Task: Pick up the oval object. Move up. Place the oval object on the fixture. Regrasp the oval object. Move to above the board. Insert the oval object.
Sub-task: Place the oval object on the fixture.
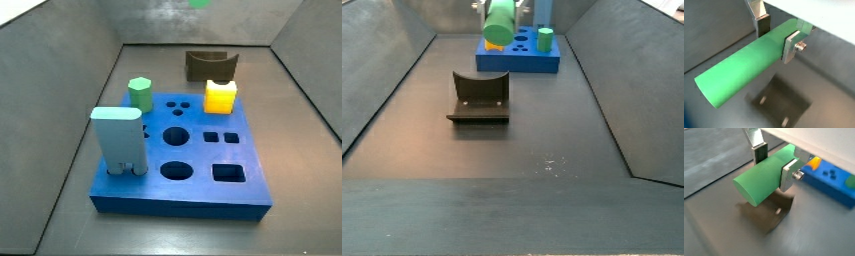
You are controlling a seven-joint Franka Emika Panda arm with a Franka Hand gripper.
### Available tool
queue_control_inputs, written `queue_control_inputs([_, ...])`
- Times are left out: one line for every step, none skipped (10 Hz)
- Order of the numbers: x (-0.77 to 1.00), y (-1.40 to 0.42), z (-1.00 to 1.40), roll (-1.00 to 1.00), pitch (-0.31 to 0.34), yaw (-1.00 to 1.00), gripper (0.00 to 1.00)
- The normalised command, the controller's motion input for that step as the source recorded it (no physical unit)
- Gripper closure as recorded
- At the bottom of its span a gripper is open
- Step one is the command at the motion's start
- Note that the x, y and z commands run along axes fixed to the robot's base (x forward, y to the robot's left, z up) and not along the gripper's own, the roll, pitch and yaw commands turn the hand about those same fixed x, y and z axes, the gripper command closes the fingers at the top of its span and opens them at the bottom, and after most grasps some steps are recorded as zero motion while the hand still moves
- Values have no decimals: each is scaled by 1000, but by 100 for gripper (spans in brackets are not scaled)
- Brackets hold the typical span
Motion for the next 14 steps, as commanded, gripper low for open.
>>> queue_control_inputs([702,-481,-147,-1000,35,45,100])
queue_control_inputs([595,-220,-84,-1000,42,32,100])
queue_control_inputs([484,-82,-46,-1000,55,19,100])
queue_control_inputs([345,-19,-12,-1000,82,8,100])
queue_control_inputs([257,14,-5,-1000,95,-2,100])
queue_control_inputs([171,29,-12,-1000,106,-15,100])
queue_control_inputs([70,37,-9,-1000,117,-35,100])
queue_control_inputs([40,39,-1,-1000,114,-55,100])
queue_control_inputs([54,38,-14,-1000,121,-87,100])
queue_control_inputs([72,41,-17,-879,120,-101,100])
queue_control_inputs([78,46,-13,-661,104,-110,100])
queue_control_inputs([80,48,-16,-497,85,-115,100])
queue_control_inputs([76,49,-21,-387,73,-116,100])
queue_control_inputs([59,28,-4,-214,38,-110,100])
